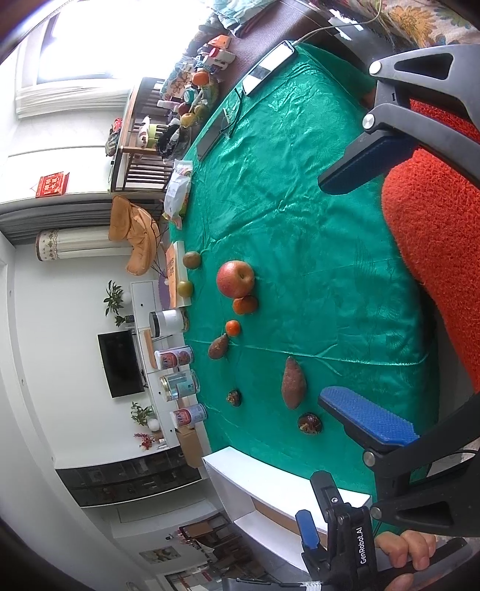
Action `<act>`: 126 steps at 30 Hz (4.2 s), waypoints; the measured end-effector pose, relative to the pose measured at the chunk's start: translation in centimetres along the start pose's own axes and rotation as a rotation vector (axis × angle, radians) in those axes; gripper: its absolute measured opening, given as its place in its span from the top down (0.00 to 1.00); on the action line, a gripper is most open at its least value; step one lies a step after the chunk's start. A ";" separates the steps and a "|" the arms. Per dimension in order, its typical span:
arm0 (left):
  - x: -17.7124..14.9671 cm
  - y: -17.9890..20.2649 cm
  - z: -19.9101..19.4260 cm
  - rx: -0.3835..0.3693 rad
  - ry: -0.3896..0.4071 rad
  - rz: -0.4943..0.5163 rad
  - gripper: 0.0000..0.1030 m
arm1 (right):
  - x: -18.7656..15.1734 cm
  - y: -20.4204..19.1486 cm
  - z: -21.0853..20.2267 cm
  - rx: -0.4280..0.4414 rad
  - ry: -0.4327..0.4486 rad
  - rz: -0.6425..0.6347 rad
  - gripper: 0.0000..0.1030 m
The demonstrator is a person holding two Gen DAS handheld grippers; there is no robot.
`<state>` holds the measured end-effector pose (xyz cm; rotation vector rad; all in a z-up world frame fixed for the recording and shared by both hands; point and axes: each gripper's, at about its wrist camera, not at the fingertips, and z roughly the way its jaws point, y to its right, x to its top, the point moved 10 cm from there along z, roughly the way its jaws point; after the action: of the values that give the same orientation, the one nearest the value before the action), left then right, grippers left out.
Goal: Organize fruits
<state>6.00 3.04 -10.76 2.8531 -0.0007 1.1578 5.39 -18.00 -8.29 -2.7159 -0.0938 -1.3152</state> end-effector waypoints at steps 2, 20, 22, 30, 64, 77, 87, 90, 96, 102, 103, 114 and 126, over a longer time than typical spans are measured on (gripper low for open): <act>-0.1 0.1 0.1 0.007 0.000 0.007 0.01 | -0.1 0.3 0.2 -0.016 -0.010 0.002 0.00; -0.6 -1.7 1.2 0.052 -0.021 -0.030 0.01 | -0.1 0.9 0.2 -0.051 -0.009 0.000 0.00; -0.8 -1.8 1.8 0.054 -0.028 -0.029 0.01 | -0.2 0.9 0.2 -0.049 -0.010 -0.001 0.00; -3.6 -2.8 9.3 0.080 -0.157 -0.041 0.01 | -0.5 0.1 0.4 -0.039 -0.023 -0.015 0.00; -1.2 -4.8 15.6 -0.007 -0.171 0.010 0.57 | -1.1 0.6 1.8 0.017 -0.070 0.021 0.00; 0.6 -6.6 9.1 -0.061 -0.083 -0.112 0.57 | 0.7 -16.5 18.8 0.462 -0.477 -0.590 0.09; 3.8 -10.9 2.2 -0.048 0.024 -0.170 0.57 | -4.5 -20.3 24.7 0.398 -0.695 -0.938 0.55; 4.1 -12.8 0.6 -0.041 0.040 -0.202 0.57 | -3.7 -19.4 25.1 0.438 -0.726 -0.743 0.56; 4.2 -20.2 -3.4 0.117 0.091 -0.266 0.57 | 1.1 -20.2 22.3 0.698 -0.734 -0.106 0.56; 0.4 -29.3 -2.2 0.363 0.017 -0.367 0.57 | 3.8 -32.5 14.4 1.116 -0.751 0.103 0.56; -0.3 -30.2 -1.8 0.378 -0.001 -0.380 0.57 | 3.5 -34.6 13.3 1.145 -0.757 0.092 0.56; -4.0 -33.2 -1.3 0.459 -0.070 -0.420 0.52 | -3.2 -44.4 14.5 1.001 -0.735 -0.141 0.47; 3.3 -24.0 -0.5 0.278 0.117 -0.297 0.20 | 5.4 -24.9 11.7 0.736 -0.376 -0.243 0.11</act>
<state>8.57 27.13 -9.50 2.8667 0.6127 1.3453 15.13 8.30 -9.21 -2.2866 -0.7897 -0.5991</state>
